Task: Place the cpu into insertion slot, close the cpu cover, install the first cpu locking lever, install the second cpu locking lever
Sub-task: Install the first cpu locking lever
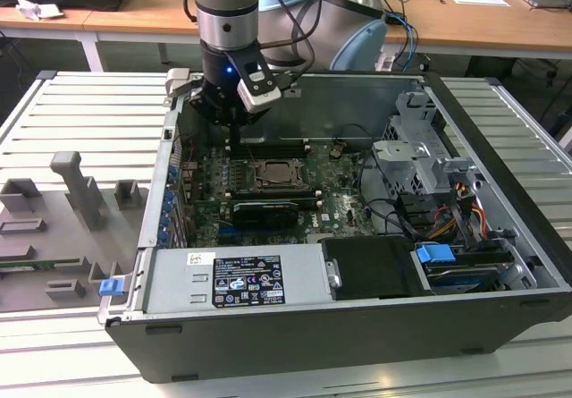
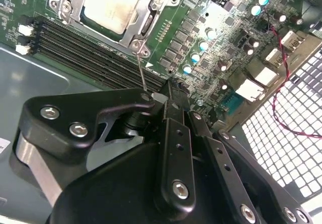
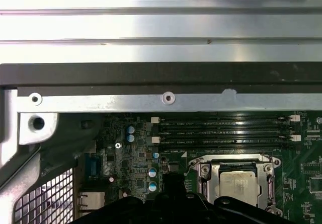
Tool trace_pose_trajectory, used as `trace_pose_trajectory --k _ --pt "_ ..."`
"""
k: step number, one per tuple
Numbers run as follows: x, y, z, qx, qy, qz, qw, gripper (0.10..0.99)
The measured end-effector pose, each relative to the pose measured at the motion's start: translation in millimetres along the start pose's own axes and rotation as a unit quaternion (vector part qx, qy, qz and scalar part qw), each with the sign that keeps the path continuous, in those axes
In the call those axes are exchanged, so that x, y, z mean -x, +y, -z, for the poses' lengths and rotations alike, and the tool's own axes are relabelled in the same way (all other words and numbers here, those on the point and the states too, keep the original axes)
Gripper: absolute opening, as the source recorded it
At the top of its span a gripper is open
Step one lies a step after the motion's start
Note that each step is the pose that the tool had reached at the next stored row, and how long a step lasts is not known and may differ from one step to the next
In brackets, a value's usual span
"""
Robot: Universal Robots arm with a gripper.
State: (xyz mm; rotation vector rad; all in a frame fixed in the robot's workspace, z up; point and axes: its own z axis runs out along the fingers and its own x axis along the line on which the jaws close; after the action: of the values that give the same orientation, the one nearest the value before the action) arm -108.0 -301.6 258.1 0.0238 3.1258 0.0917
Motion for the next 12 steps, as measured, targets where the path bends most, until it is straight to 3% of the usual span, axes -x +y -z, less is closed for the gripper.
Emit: trace_pose_trajectory --k 4,9,12 --pt "8.0 0.0 -0.1 0.0 0.0 0.0 1.0 0.106" --pt "-4.3 -0.4 0.1 0.0001 -0.0033 0.0 1.0 0.106" --pt "-6.1 2.4 0.0 0.0003 -0.0054 0.003 1.0 0.106"
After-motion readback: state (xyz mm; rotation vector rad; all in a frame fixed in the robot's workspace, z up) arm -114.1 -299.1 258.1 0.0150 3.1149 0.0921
